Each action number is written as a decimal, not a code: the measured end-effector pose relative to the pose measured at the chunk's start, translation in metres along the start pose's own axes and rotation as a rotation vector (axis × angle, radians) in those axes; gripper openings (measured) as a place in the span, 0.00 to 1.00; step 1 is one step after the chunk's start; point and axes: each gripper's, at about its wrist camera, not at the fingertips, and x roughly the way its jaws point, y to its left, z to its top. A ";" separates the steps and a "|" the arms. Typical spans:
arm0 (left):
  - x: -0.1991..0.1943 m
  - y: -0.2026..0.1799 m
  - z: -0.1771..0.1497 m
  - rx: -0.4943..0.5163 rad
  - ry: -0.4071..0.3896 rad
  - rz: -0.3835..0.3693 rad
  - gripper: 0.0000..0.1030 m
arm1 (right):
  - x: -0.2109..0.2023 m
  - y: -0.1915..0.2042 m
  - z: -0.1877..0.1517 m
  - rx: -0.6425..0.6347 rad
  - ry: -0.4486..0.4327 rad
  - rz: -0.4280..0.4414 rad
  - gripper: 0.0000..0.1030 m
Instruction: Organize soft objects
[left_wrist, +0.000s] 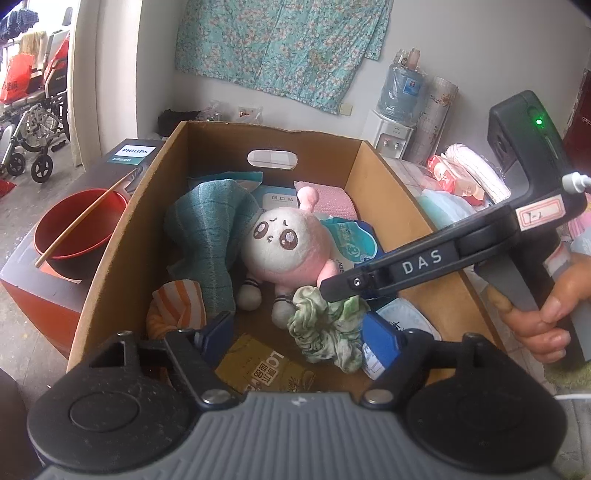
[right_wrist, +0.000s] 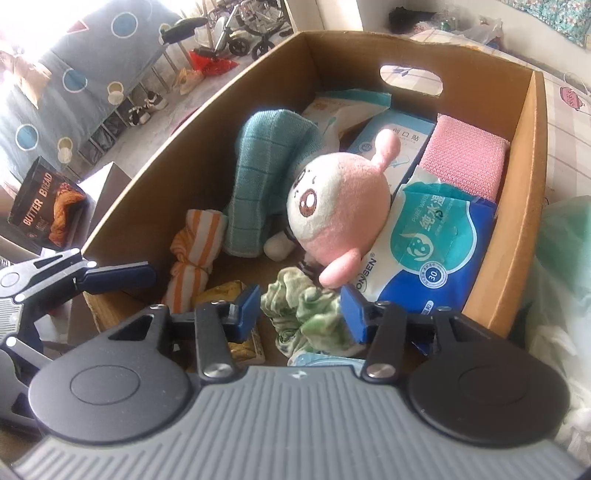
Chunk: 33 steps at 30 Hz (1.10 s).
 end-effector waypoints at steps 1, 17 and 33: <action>-0.002 -0.001 0.000 0.002 -0.005 0.009 0.79 | -0.005 -0.002 0.000 0.013 -0.018 0.004 0.49; -0.048 -0.029 0.004 0.026 -0.145 0.104 1.00 | -0.140 -0.008 -0.102 0.275 -0.468 -0.085 0.86; -0.039 -0.091 -0.005 0.175 -0.037 0.272 1.00 | -0.159 -0.001 -0.184 0.361 -0.441 -0.398 0.99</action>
